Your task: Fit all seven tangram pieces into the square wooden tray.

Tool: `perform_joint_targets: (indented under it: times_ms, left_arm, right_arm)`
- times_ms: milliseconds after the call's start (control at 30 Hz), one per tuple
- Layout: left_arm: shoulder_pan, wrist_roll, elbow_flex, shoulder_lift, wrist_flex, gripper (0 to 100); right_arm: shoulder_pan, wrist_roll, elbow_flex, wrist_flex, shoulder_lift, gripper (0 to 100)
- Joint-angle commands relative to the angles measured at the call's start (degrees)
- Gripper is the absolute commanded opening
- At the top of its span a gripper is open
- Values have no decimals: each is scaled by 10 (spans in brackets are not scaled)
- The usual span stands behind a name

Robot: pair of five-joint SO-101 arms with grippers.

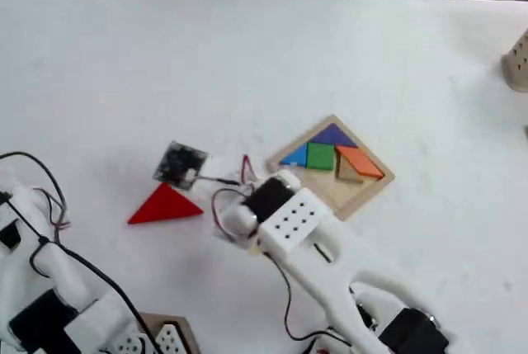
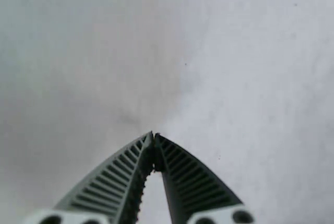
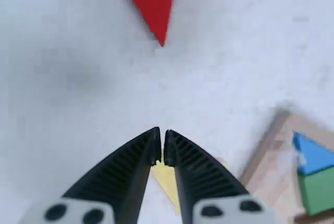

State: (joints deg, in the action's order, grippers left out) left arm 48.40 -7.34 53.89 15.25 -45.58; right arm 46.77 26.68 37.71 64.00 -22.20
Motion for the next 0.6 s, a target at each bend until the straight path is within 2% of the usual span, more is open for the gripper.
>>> perform_joint_targets:
  times_ms: [0, 133, 267, 367, 467, 567]
  left_arm:
    - [10, -17, -48, -27, 13, 28]
    - [29, -18, -64, -56, 13, 28]
    - [27, -18, -78, -80, 13, 28]
    - [27, -19, -84, -92, 13, 28]
    - [27, -19, -88, -97, 13, 28]
    - [27, -19, -88, -97, 13, 28]
  right_arm:
    - [54, -11, -67, -14, 18, 22]
    - [70, -11, -98, -73, 97, 47]
    - [87, -8, -163, -99, 202, 193]
    - [106, 68, -229, -95, 282, 269]
    - [120, 141, -287, -95, 349, 285]
    - [121, 164, -349, -95, 408, 286]
